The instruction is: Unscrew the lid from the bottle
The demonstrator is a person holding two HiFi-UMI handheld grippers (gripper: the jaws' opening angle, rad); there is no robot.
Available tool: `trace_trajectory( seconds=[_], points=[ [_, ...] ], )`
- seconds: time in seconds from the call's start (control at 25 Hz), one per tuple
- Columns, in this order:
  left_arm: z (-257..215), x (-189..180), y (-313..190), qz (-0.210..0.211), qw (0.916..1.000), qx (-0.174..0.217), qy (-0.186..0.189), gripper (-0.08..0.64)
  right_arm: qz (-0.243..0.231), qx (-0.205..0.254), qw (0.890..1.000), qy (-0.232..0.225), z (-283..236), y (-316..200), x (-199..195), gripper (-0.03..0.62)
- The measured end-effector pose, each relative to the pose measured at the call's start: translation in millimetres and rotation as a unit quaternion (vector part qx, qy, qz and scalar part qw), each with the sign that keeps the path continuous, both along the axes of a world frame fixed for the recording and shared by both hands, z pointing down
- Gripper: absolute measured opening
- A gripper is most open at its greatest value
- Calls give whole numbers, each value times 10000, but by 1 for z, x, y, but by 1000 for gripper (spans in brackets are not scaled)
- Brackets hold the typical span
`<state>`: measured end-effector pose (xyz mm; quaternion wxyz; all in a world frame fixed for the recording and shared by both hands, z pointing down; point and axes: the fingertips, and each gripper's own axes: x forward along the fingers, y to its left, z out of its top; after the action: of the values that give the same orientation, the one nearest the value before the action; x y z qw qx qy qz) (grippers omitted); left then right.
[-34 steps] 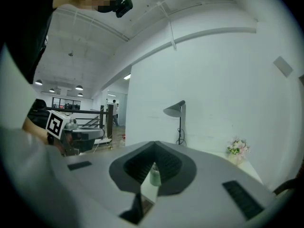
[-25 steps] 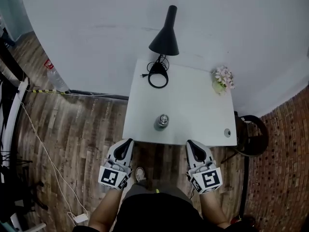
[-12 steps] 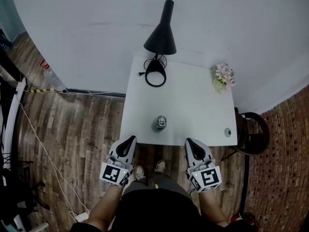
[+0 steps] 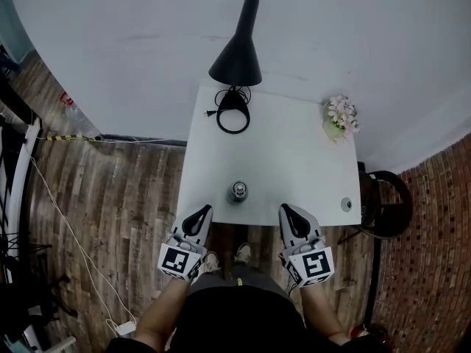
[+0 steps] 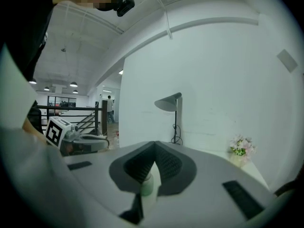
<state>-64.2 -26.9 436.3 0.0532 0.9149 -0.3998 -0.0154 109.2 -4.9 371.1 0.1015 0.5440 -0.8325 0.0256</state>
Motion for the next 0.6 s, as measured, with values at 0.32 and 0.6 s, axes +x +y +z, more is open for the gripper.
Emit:
trace_trajectory(
  seconds=[0.32,0.6],
  points=[
    [46,17,-8,349,9981,-471,-183,25,-201,-275,9994,35,32,-18,-8,14],
    [83,46,-23,890,9935,-594,-390,165,-451,-491,9977,118,63,-29,-26,14]
  ],
)
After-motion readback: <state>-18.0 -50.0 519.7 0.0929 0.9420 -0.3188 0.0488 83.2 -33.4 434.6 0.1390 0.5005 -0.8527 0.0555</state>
